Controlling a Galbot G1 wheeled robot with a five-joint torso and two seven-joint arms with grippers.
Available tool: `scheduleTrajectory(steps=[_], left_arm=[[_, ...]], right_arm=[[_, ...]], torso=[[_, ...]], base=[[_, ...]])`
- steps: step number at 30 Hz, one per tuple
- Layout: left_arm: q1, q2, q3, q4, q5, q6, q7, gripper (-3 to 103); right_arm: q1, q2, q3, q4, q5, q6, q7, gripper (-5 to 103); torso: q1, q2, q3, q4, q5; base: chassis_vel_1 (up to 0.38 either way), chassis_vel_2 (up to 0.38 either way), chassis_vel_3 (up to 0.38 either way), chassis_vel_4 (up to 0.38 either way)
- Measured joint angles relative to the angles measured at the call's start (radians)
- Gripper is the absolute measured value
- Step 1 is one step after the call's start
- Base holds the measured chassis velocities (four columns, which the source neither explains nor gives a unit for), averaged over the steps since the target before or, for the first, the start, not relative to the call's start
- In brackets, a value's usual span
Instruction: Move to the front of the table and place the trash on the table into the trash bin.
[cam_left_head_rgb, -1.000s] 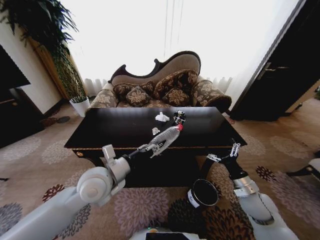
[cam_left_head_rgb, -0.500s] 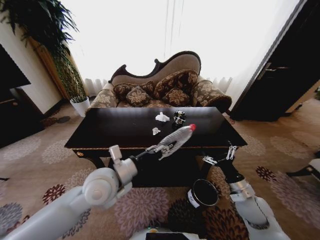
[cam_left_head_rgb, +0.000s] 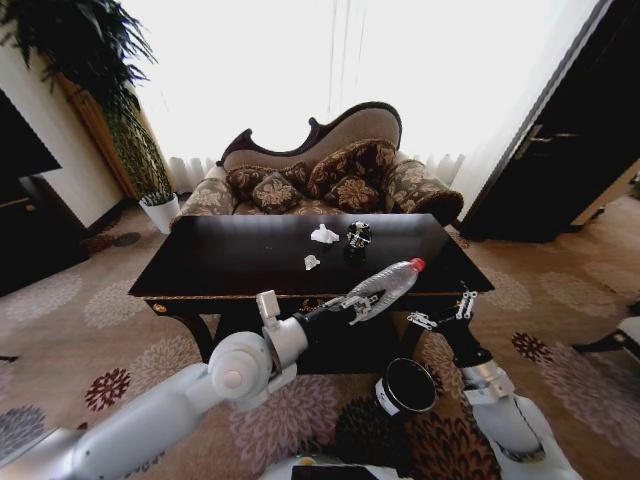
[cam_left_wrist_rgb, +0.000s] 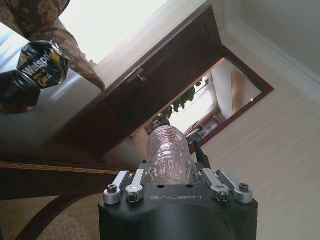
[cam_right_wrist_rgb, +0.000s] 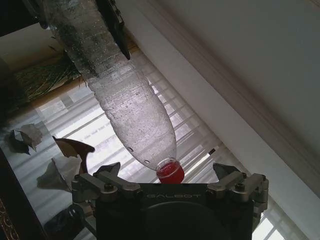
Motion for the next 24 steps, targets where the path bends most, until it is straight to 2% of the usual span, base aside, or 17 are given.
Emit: scheduleTrajectory(steps=[6,21,24], left_arm=[[-0.019,-0.048,0.058,0.016,0.005,-0.008,-0.011,37],[-0.007,-0.122,0.110,0.095,0.031,-0.017,-0.008,37],[-0.007,-0.134,0.112,0.099,0.031,-0.018,-0.014,37]], right_arm=[[-0.015,0.032,-0.002,0.003,-0.009,0.004,0.000,100],[-0.028,0.029,0.013,0.011,0.000,0.008,-0.012,101],[-0.034,0.031,0.013,0.010,0.001,0.013,-0.021,86]], torso=[[0.000,0.000,0.000,-0.0002,0.0001],[0.000,0.000,0.000,-0.0002,0.0000],[0.000,0.000,0.000,-0.0002,0.0000]], base=[[0.000,0.000,0.000,0.000],[0.000,0.000,0.000,0.000],[0.000,0.000,0.000,0.000]])
